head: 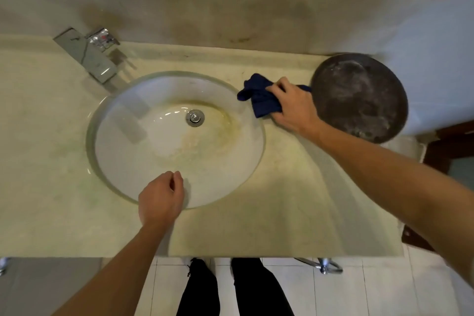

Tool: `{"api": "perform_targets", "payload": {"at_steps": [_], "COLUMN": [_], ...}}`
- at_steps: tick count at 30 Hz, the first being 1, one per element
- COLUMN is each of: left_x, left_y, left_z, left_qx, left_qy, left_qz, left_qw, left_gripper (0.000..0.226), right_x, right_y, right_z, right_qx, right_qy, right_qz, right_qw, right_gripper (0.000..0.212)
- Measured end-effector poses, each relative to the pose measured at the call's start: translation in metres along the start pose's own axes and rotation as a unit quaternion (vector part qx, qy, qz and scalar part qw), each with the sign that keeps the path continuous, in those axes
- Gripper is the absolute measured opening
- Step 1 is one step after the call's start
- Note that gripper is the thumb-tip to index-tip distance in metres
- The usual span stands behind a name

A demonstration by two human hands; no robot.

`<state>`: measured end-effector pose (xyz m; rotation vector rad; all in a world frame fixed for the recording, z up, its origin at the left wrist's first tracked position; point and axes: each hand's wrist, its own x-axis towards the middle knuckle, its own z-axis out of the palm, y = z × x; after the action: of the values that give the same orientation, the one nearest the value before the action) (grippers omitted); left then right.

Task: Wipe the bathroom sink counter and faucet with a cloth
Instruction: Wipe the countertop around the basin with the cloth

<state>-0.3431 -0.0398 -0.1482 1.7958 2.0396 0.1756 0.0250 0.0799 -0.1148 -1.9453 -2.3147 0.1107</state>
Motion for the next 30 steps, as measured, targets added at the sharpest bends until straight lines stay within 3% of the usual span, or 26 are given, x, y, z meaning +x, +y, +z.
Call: {"api": "perform_targets", "payload": {"at_steps": [6,11,16,21,26,30], "left_x": [-0.003,-0.004,-0.003,-0.003,-0.002,-0.004], "left_y": [0.000,-0.002,-0.005,-0.003,-0.001,0.000], "left_z": [-0.004,-0.003,-0.002,-0.002,-0.001,-0.002], "left_qx": [-0.013,-0.018,-0.020,-0.023,-0.024,-0.031], "left_qy": [-0.003,0.005,0.004,0.001,0.000,-0.002], "left_qz": [0.006,0.022,0.034,0.038,0.032,0.023], "left_qw": [1.000,1.000,0.999,0.999,0.999,0.999], "left_gripper": [0.053,0.053,0.055,0.056,0.059,0.060], "right_x": [-0.092,-0.164,-0.236,-0.254,-0.217,-0.177], "right_y": [-0.014,0.023,0.052,0.048,-0.042,-0.142], "right_z": [0.002,-0.015,-0.030,-0.030,-0.011,0.002], "right_qx": [-0.022,-0.061,-0.054,-0.029,0.005,0.063], "right_qy": [-0.068,-0.102,-0.075,-0.051,0.030,0.038], "right_qz": [-0.061,-0.034,0.129,0.347,0.498,0.493], "right_qw": [0.996,0.992,0.987,0.936,0.867,0.867], "right_gripper": [0.059,0.072,0.064,0.052,0.044,0.049]}}
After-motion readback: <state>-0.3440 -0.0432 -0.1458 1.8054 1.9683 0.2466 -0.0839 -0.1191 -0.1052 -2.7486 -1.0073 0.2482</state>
